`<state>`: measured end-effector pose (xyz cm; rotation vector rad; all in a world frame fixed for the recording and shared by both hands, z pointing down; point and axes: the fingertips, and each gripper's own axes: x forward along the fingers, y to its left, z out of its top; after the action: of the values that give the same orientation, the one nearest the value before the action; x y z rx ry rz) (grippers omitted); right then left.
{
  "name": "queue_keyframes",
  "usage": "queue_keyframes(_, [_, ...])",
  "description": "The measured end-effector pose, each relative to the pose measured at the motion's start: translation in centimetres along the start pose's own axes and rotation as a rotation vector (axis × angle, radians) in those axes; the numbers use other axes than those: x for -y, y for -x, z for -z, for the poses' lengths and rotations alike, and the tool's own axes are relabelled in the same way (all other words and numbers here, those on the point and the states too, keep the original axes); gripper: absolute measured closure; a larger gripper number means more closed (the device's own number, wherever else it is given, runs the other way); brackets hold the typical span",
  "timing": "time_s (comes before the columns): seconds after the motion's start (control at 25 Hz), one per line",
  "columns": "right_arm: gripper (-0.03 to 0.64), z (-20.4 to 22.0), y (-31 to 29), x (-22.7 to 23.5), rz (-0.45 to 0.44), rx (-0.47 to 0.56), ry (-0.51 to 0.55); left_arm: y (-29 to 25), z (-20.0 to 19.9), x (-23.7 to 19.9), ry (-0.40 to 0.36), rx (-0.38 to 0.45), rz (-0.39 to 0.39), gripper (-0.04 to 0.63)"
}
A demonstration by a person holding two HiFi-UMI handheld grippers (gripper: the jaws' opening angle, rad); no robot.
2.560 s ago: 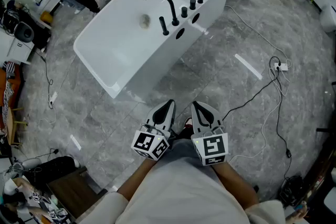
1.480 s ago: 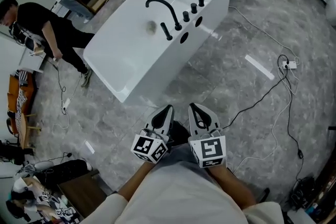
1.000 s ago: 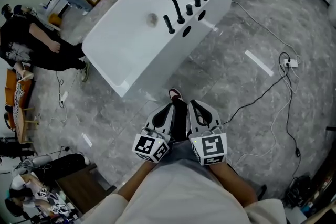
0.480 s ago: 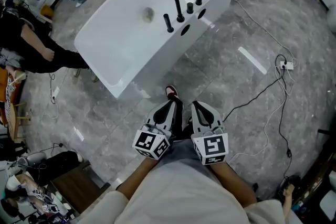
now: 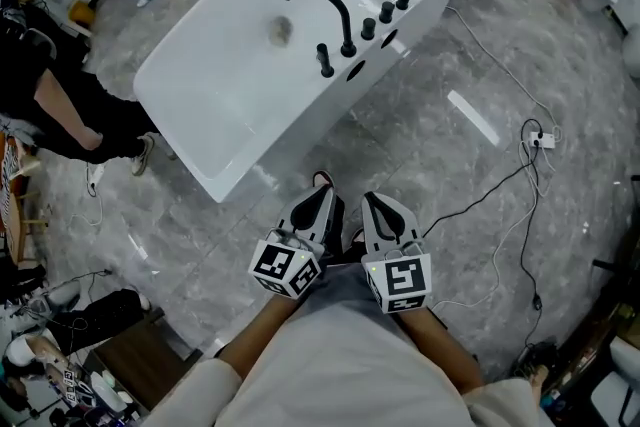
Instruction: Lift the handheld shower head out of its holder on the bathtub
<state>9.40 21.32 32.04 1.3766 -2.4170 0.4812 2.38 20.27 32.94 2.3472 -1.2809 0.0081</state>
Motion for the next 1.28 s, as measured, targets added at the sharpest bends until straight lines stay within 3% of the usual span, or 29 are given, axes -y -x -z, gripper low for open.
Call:
queue_keyframes(0.44, [0.595,-4.6,-8.5,0.6,-0.011,0.001,0.010,-5.2,-4.9,-6.9,-0.003,0.011,0.015,0.591])
queue_keyframes(0.92, [0.594,-10.5,-15.9,-0.4,0.008,0.060,0.055,-7.7,-11.5,-14.0,-0.029,0.078,0.044,0.591])
queue_keyframes(1.04, [0.594,-11.1,-17.3,-1.0,0.014,0.059,0.067,-7.9,-12.5,-15.5,-0.014,0.099,0.049,0.591])
queue_keyframes(1.2, [0.594,-10.8,-18.1,-1.3,0.024,0.043,0.084,-8.0,-13.9,-16.5,0.060,0.138,0.072,0.591])
queue_keyframes(1.28, [0.594,-10.4,-18.0,-1.3,0.036,0.034,0.077,-7.7,-14.3,-16.3,0.047,0.152,0.079,0.591])
